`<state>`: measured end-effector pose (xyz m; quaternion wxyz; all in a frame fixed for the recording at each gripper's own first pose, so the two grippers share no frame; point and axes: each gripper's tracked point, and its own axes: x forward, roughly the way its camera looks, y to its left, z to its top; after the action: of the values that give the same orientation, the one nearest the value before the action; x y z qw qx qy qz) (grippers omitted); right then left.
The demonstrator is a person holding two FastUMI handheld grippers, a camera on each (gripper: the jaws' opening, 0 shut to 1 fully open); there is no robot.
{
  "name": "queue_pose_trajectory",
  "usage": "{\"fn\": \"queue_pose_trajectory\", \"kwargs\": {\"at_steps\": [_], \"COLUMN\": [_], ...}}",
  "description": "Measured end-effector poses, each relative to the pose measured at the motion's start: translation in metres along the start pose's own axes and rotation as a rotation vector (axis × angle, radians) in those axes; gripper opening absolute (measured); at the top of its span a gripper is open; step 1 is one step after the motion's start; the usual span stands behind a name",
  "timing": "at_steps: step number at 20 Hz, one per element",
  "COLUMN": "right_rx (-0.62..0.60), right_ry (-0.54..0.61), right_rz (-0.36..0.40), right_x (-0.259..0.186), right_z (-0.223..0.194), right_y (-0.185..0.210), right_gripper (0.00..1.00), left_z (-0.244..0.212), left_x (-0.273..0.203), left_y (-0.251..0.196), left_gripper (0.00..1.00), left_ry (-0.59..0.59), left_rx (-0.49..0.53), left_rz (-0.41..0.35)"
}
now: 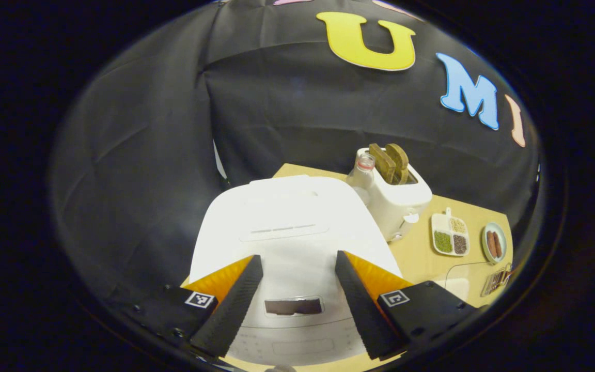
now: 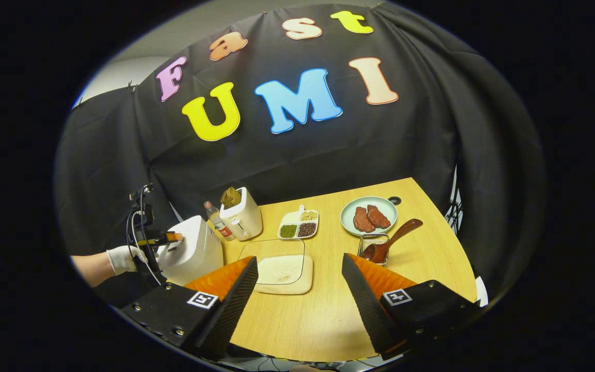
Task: Close the left gripper, press the button to open the rice cooker; take a wooden spoon from the chopstick holder with the right hand, scoop a spoonful of rice and pour it into the rice cooker, then put the wooden spoon back into the chopstick holder.
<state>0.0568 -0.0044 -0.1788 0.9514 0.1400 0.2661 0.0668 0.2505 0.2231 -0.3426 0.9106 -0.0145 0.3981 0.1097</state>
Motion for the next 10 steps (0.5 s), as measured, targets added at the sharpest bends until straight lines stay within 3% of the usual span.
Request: {"fn": "queue_pose_trajectory", "kwargs": {"at_steps": [5, 10], "right_rx": [-0.010, -0.025], "right_ry": [-0.028, -0.073], "right_rz": [-0.005, 0.013], "right_x": [-0.004, -0.009], "right_z": [0.011, 0.026], "right_y": [0.001, 0.013], "right_gripper": [1.00, 1.00], "left_z": [0.011, 0.076], "left_x": [-0.010, -0.084], "left_y": [-0.010, -0.020], "left_gripper": [1.00, 0.97], "left_ry": [-0.015, -0.286], "left_rx": [-0.074, -0.072], "left_rz": [-0.058, -0.072]}}
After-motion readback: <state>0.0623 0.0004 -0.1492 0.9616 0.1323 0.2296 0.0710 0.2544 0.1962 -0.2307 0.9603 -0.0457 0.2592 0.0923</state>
